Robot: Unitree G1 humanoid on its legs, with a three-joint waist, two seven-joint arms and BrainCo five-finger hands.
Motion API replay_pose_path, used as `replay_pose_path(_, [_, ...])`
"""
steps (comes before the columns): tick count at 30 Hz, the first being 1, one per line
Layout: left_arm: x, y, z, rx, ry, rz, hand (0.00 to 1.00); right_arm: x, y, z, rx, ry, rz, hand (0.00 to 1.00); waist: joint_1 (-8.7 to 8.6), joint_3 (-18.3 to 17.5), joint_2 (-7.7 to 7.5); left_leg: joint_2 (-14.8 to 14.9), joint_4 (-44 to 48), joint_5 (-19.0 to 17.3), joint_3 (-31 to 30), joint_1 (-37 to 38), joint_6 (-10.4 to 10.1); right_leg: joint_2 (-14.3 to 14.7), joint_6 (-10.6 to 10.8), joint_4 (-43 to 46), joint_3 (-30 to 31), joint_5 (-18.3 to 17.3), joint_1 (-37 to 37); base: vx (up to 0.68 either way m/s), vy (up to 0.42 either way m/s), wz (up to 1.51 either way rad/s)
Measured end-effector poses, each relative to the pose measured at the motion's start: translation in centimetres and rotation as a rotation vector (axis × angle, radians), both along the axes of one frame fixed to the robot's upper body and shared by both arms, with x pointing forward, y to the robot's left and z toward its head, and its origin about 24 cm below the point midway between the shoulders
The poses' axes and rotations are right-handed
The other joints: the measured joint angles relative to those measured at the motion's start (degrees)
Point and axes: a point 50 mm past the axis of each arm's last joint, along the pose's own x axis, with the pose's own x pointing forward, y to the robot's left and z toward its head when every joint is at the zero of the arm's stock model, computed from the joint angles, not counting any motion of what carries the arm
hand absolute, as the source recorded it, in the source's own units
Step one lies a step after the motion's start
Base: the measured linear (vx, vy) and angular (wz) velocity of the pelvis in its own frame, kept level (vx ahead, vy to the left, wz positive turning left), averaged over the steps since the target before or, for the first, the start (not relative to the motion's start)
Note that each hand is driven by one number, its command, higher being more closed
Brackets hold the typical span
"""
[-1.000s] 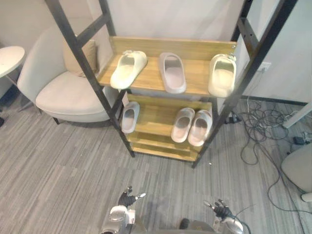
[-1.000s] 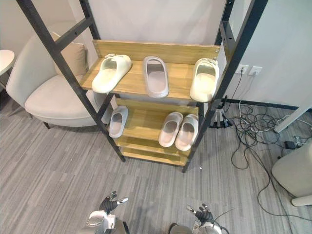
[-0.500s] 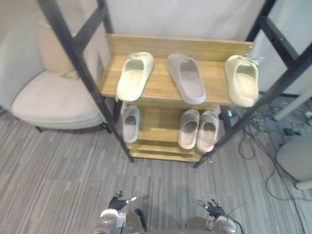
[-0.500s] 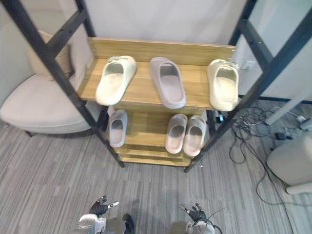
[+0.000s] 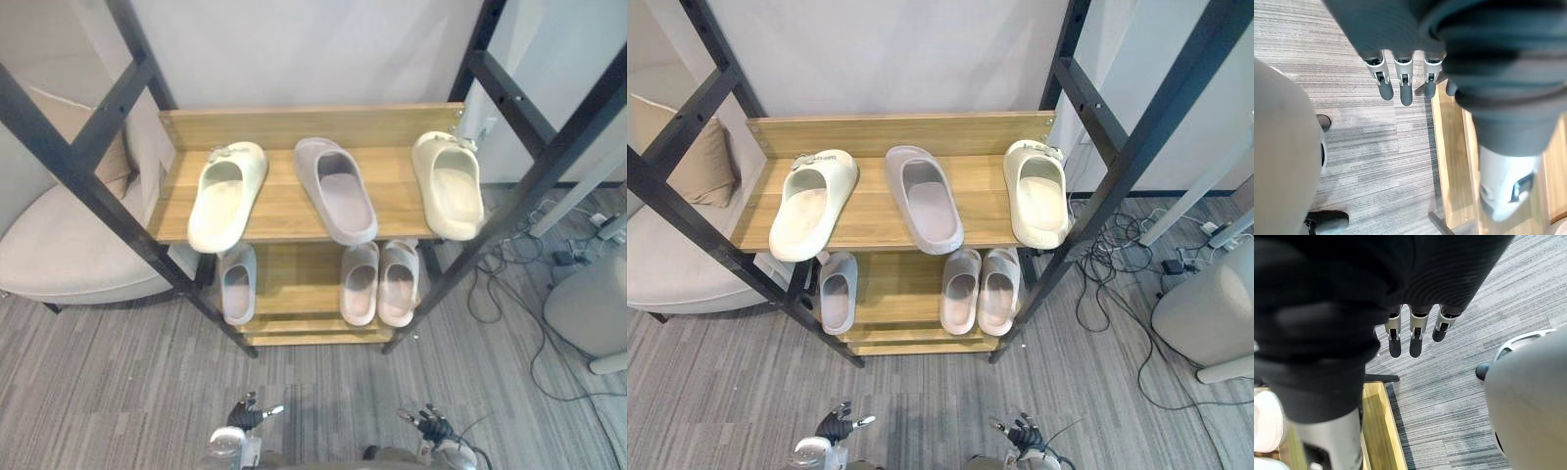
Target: Organize the slippers on the shoe rack
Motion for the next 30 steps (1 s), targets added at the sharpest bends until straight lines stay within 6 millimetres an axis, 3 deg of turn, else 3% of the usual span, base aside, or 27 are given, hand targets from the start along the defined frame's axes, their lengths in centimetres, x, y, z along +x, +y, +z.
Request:
replay_pose_path(3, [-0.2,0.1,-0.1,0.003,0.009,0.003,0.0,-0.3,0.1,0.0,-0.012,-0.001,0.004,0.0,0.43,-1.1,-0.31,-0.5,4.1,0.0,0.0,-0.6,0.0,-1.3,0.1,-1.0,1.0,2.1,1.0,0.06,0.085,-0.14])
replay_pose_path(4, [-0.1,0.8,0.1,0.018,0.0,0.007,0.0,0.3,0.5,0.5,-0.01,-0.046,0.005,0.0,0.73,-0.3,-2.65,-1.4,9.7,-1.5,-0.4,-3.5,0.2,-4.3,0.0,-0.8,1.6,2.7,2.2,0.03,0.127,-0.13])
replay_pose_path(5, [0.0,0.9,0.1,0.022,-0.004,0.006,0.0,0.4,0.8,0.6,-0.006,-0.056,0.006,0.0,0.83,-0.6,-2.82,-2.4,6.6,-2.0,-0.6,-3.3,0.3,-4.5,0.1,-1.0,2.1,2.6,2.4,-0.02,0.139,-0.03])
replay_pose_path(6, [0.1,0.0,0.1,0.004,-0.017,-0.002,0.0,1.1,-0.5,1.7,-0.064,-0.124,0.019,0.0,0.08,-1.6,-0.18,-2.3,-4.4,4.3,-2.5,-2.5,0.4,-3.2,1.2,-1.1,2.1,3.5,1.7,0.02,0.141,-0.12])
replay_pose_path(9, [-0.5,0.7,0.0,0.031,-0.002,0.006,0.0,3.7,0.9,4.3,-0.088,-0.3,0.106,0.0,0.53,-1.6,-1.28,-3.4,-4.8,4.3,-1.5,-2.1,0.3,-4.4,1.4,-1.5,3.2,3.4,1.3,0.06,0.114,-0.2])
replay_pose_path(10, [-0.8,1.1,0.0,0.04,0.0,0.016,0.0,4.7,1.5,5.8,-0.098,-0.394,0.117,0.0,0.56,-1.8,-2.31,-3.4,-4.8,4.3,-1.6,-2.6,0.3,-4.4,1.4,-1.4,3.3,3.5,0.8,0.0,0.0,0.0])
replay_pose_path(12, [-0.8,1.4,0.1,0.051,-0.002,0.003,0.0,5.5,1.6,7.9,-0.131,-0.505,0.124,0.0,0.59,-2.0,-3.36,-3.1,-4.7,4.3,-1.7,-2.4,0.4,-4.1,1.4,-1.5,3.4,3.5,0.8,0.0,-0.039,0.01])
replay_pose_path(14, [-0.9,1.4,0.1,0.053,0.001,0.001,0.0,6.1,1.3,9.9,-0.187,-0.601,0.139,0.0,0.5,-2.2,-3.49,-2.9,-4.7,4.3,-1.6,-2.4,0.4,-3.6,1.4,-1.5,3.5,3.5,0.8,-0.01,-0.043,-0.09])
replay_pose_path(17, [-0.9,1.2,0.0,0.055,0.001,-0.022,0.0,6.3,0.9,11.5,-0.258,-0.666,0.15,0.0,-0.02,-1.8,-2.84,-2.3,-4.8,4.3,-1.6,-2.5,0.3,-2.9,1.4,-1.6,3.6,3.4,0.8,-0.03,-0.059,-0.07])
replay_pose_path(21, [-0.9,0.6,0.0,0.049,0.004,-0.044,0.0,6.1,0.4,12.1,-0.298,-0.68,0.141,0.0,-0.26,-2.2,-1.85,-2.3,-6.5,5.0,-1.8,-2.5,-0.2,-2.5,1.5,-2.8,3.5,3.3,0.6,-0.08,-0.067,-0.04])
replay_pose_path(30, [-0.8,0.0,0.0,0.049,-0.007,-0.089,0.0,6.4,0.6,16.4,-0.415,-0.849,0.168,0.0,-0.4,-2.6,-1.59,-2.3,-14.8,11.8,-4.8,-1.4,-0.7,-1.5,1.4,-1.1,2.1,1.7,-1.9,-0.11,-0.05,0.13])
